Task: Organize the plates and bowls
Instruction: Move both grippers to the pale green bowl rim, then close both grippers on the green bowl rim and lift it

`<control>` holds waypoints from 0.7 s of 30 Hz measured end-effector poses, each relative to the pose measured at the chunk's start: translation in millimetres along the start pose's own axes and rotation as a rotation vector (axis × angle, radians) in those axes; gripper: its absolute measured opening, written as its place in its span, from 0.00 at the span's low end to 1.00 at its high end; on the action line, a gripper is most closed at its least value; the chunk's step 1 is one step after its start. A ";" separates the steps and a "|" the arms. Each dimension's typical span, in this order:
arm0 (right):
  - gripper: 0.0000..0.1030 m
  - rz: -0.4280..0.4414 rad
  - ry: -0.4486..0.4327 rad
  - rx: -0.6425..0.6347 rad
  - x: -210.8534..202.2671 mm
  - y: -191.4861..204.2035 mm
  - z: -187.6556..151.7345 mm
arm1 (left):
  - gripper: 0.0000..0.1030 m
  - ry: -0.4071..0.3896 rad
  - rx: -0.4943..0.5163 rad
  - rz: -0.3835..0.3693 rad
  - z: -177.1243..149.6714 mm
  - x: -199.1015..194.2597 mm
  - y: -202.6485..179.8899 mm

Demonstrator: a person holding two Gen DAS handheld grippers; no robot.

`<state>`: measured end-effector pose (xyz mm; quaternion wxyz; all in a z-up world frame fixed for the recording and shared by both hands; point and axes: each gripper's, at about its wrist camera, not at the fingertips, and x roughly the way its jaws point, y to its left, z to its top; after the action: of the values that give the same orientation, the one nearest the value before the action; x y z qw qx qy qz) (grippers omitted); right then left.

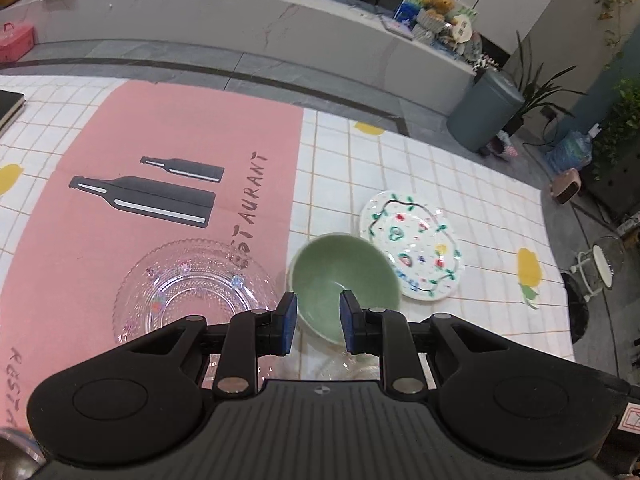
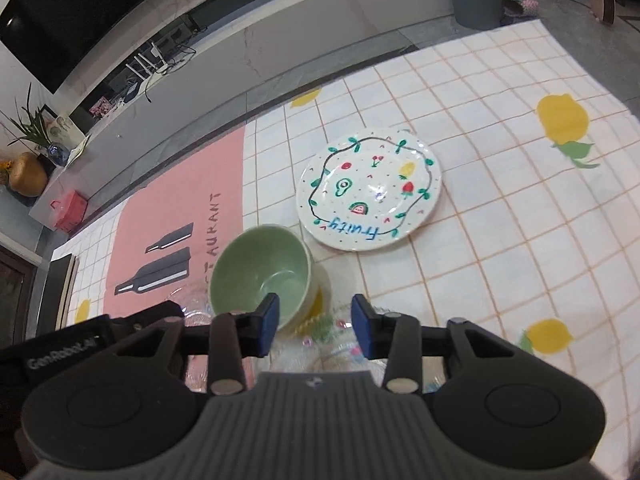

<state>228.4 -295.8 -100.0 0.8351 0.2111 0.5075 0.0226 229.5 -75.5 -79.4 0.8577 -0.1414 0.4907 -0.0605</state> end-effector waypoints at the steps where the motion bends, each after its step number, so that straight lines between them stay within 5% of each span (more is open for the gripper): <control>1: 0.32 0.002 0.009 0.009 6.9 0.0 1.6 | 0.25 0.008 -0.007 -0.002 1.8 5.2 2.2; 21: 0.12 -0.044 0.101 0.021 64.2 10.7 7.5 | 0.20 0.087 -0.015 0.059 9.6 64.7 6.9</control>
<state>267.8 -272.4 -146.8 0.8064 0.2075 0.5537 0.0096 270.6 -82.9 -130.2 0.8359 -0.1304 0.5318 -0.0375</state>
